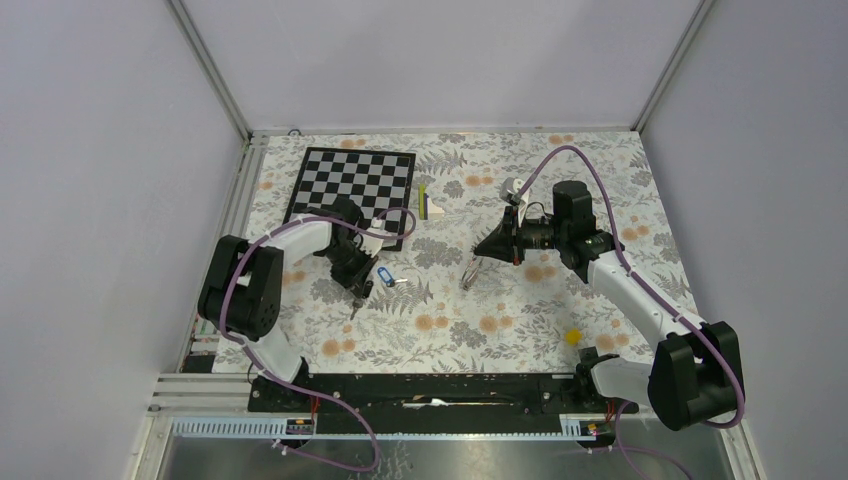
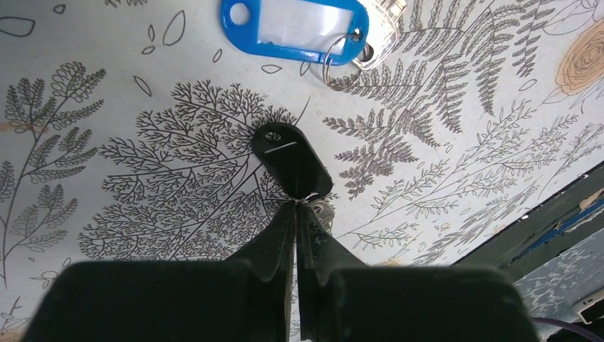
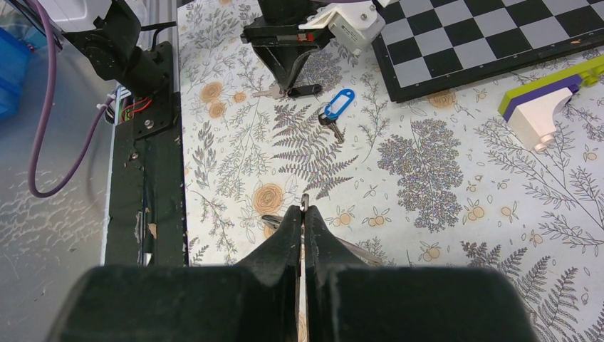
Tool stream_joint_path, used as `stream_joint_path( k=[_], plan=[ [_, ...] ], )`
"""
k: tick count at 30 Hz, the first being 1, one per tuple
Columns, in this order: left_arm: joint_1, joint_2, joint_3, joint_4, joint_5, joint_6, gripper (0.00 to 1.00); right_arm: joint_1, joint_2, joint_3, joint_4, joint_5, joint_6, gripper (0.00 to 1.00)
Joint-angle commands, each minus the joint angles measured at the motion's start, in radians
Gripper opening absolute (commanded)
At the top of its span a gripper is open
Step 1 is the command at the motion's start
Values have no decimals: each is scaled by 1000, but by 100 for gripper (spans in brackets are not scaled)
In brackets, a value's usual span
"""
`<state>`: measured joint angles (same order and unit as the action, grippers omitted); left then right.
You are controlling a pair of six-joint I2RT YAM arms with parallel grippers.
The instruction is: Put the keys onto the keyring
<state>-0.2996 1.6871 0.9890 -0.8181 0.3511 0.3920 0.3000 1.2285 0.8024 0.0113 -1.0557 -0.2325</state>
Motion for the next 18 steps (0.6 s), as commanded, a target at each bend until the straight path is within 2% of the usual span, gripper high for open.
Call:
stream_joint_path(
  k=[1,6,18],
  plan=[
    [1,-7,37,-4,36,9,1,-6,-14,-1,29,2,-25,0],
    [-21,-33,51,-15,46,32,0,-6,-14,-2,29,3,-27,0],
    [-256,-120,11,25,-135,85,0,-5,-16,-3,27,10,-33,0]
  ],
)
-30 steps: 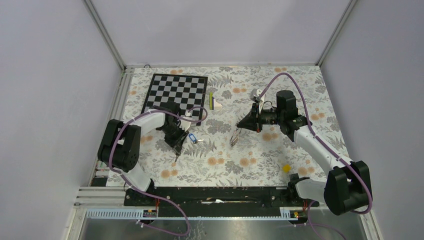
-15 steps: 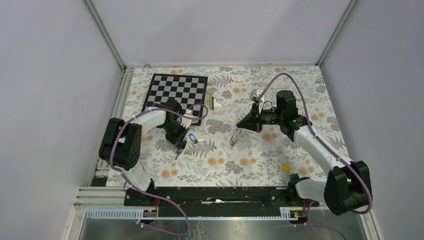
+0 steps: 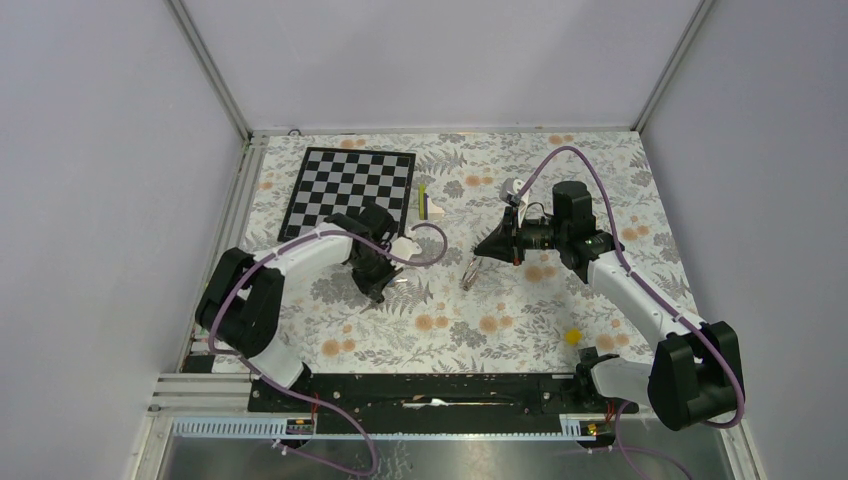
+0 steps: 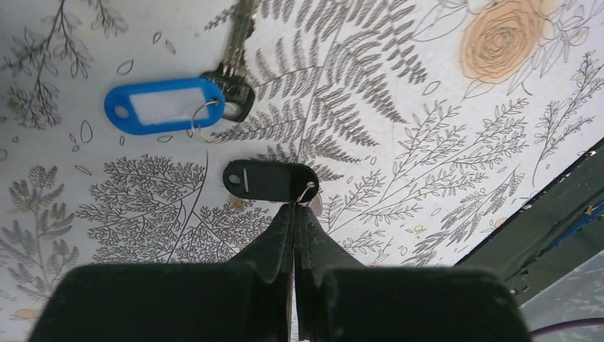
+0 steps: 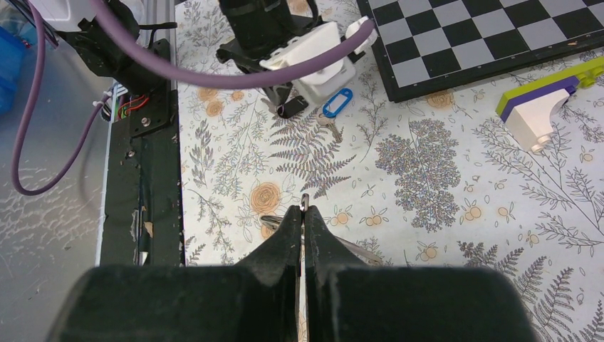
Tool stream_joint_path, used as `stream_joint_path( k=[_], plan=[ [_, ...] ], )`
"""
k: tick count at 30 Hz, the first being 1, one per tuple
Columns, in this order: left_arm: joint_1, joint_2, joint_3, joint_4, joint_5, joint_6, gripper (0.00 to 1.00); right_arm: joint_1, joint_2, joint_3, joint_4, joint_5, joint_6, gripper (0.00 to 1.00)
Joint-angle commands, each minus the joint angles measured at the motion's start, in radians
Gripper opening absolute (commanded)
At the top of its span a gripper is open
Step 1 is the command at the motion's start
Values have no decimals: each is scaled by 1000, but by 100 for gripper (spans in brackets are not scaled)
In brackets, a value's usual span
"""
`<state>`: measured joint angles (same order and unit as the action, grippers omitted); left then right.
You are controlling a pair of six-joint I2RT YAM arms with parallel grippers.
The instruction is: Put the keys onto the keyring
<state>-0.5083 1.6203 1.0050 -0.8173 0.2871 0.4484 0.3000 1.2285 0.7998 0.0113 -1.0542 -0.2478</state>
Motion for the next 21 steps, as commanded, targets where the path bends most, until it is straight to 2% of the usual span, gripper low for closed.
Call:
stream_joint_path(
  k=[1,4,9,21],
  plan=[
    [-61,-57,-10,30,-78,28,0,-6,-17,0,26,8,-18,0],
    [-97,-63,-34,48,-101,32,1,-6,-16,0,27,9,-20,0],
    [-135,-56,-68,68,-124,34,10,-6,-15,-2,25,13,-24,0],
    [-144,-78,-86,73,-69,35,25,-6,-16,-4,24,17,-30,0]
  ],
)
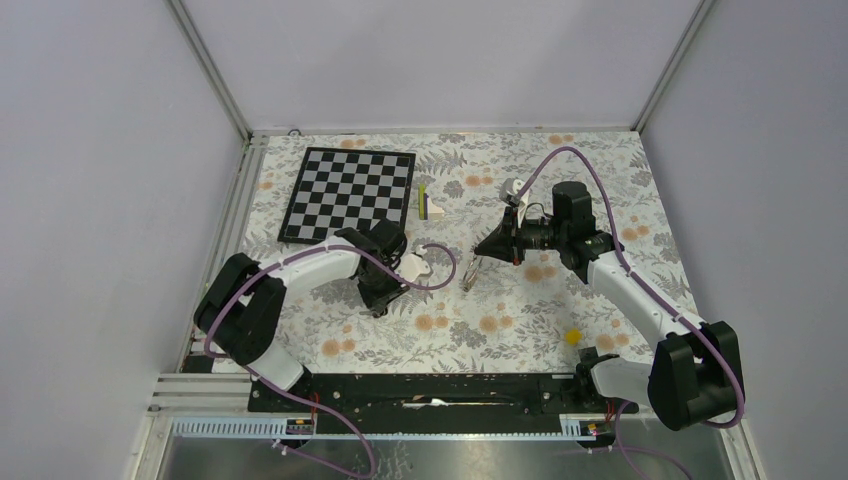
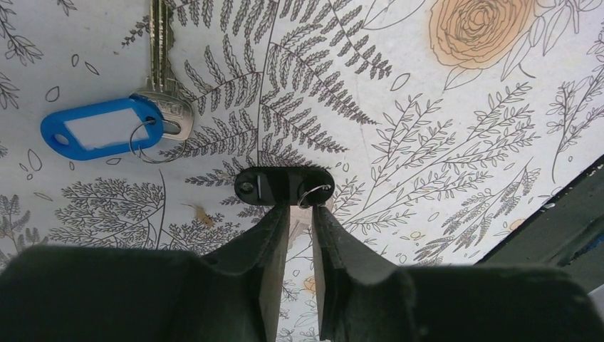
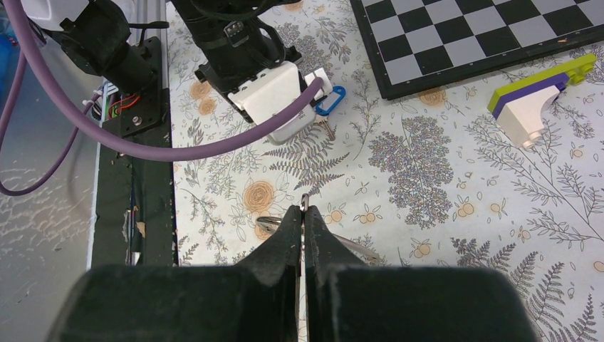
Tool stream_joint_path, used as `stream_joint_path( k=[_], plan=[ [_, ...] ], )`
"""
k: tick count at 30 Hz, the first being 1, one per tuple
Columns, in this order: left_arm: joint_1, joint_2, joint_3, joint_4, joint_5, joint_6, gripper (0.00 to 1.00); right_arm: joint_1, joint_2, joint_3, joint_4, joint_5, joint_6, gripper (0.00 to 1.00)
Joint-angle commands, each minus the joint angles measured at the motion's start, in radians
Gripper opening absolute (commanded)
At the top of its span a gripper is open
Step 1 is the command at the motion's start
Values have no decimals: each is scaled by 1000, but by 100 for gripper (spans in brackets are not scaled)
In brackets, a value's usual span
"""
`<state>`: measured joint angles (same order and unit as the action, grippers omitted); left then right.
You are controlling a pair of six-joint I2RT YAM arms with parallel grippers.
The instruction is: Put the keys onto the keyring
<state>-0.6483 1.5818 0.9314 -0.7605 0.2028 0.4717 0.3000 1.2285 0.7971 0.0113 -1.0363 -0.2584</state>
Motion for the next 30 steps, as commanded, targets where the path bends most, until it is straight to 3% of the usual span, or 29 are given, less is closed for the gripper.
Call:
stream_joint_path(
  k=[1,6,11,30],
  plan=[
    [-4,-34,-13,16,15,12,26,-6,-15,0,23,0,-19,0],
    [-4,-18,-21,31,9,13,39,-5,-18,0,23,-1,-19,0],
    [-4,-12,-18,32,29,12,40,-6,-15,-1,24,-1,-21,0],
    [-4,21,-28,32,72,16,22,-6,-12,-5,25,1,-24,0]
  ],
)
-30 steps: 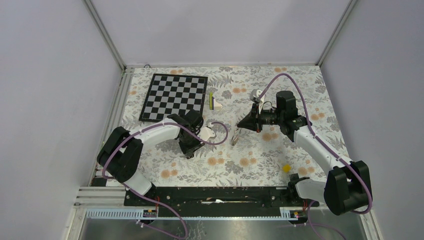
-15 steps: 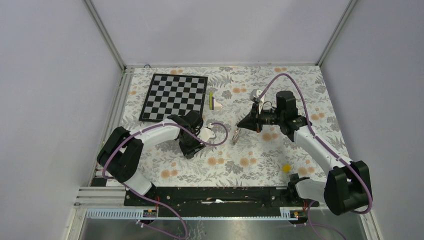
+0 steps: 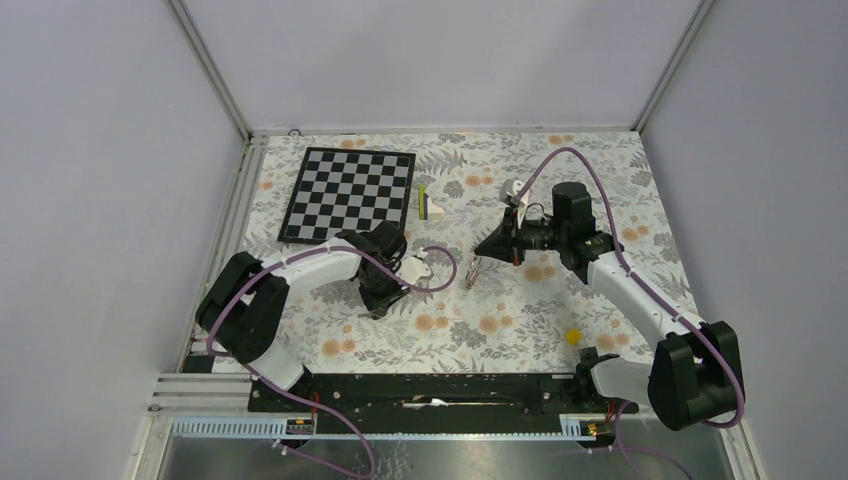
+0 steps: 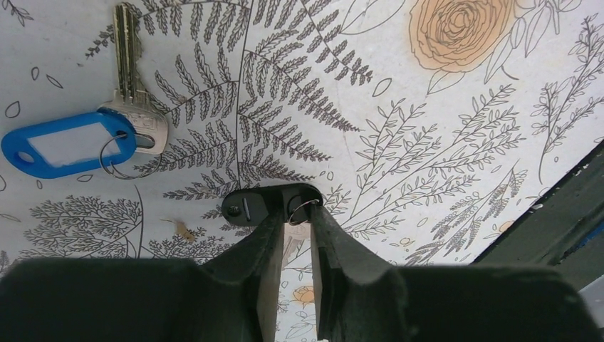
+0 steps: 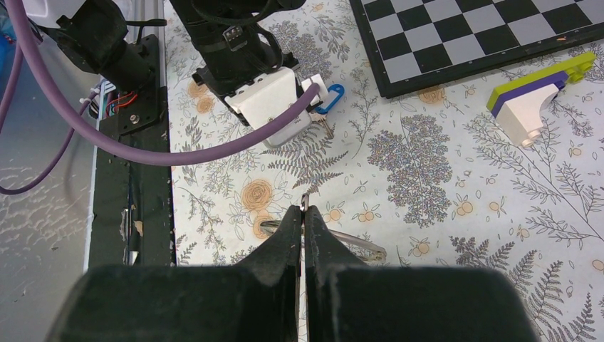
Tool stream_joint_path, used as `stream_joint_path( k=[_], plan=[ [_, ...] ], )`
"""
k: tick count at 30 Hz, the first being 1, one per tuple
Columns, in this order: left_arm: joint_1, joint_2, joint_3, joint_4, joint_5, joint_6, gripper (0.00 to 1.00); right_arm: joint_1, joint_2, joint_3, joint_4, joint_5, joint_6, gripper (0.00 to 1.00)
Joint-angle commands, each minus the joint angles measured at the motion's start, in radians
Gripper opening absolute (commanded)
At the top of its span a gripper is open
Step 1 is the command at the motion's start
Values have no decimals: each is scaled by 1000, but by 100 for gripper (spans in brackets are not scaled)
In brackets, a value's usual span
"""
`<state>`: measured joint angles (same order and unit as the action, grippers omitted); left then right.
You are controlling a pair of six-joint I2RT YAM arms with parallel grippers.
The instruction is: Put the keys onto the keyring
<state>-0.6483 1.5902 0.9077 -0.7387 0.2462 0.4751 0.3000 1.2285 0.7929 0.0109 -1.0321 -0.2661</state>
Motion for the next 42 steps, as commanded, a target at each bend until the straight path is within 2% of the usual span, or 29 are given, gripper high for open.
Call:
stream_joint_path(
  k=[1,9,22,31,42],
  plan=[
    [-4,12,-4,10,30,13,20,-6,-13,-1,25,-3,-16,0],
    [-4,-6,9,-14,35,26,0,-5,-10,-2,26,-2,-18,0],
    [15,-97,42,-51,53,75,0,-6,-11,0,22,6,-22,0],
    [18,-129,19,58,-41,61,0,-7,-17,0,21,10,-25,0],
    [12,-241,-78,186,-56,72,0,-7,-10,-2,20,16,-32,0]
  ],
)
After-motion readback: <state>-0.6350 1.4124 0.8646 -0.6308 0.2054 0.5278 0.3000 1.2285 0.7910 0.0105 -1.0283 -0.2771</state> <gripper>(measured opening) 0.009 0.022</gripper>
